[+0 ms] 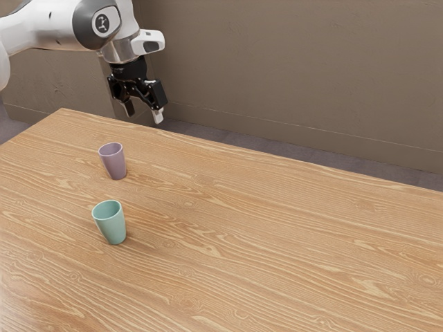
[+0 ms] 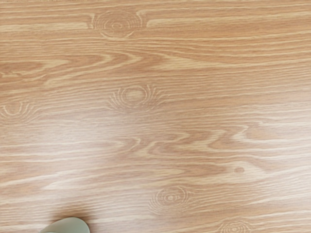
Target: Place the left cup onto the right cup
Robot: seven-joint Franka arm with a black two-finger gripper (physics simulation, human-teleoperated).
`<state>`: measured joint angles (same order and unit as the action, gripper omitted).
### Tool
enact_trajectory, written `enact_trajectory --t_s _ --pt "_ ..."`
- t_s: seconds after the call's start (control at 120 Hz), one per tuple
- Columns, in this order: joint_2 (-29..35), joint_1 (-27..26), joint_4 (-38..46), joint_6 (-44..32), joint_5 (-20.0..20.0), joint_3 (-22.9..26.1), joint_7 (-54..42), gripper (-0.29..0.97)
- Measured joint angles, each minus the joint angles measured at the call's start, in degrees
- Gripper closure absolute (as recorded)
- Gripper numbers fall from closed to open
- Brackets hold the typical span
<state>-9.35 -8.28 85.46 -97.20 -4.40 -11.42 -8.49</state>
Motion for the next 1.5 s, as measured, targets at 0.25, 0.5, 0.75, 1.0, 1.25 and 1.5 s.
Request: enact_trajectory --t_s 0.25,0.5,0.75,1.0,1.25,1.5 --pt "-0.1 0.0 0.0 -0.2 -0.1 0.0 -0.3 0.00" --pt "-0.2 0.0 0.1 -0.3 -0.2 0.0 -0.5 0.00" --pt "0.5 0.5 1.6 0.0 -0.2 -0.2 -0.5 0.00" --pt "1.9 4.1 5.3 0.3 -0.4 -0.7 -0.8 0.00" --pt "0.3 8.2 5.3 0.7 0.9 -0.9 -2.5 0.00" --pt "-3.6 11.4 4.7 -2.7 1.2 -1.5 -5.0 0.00"
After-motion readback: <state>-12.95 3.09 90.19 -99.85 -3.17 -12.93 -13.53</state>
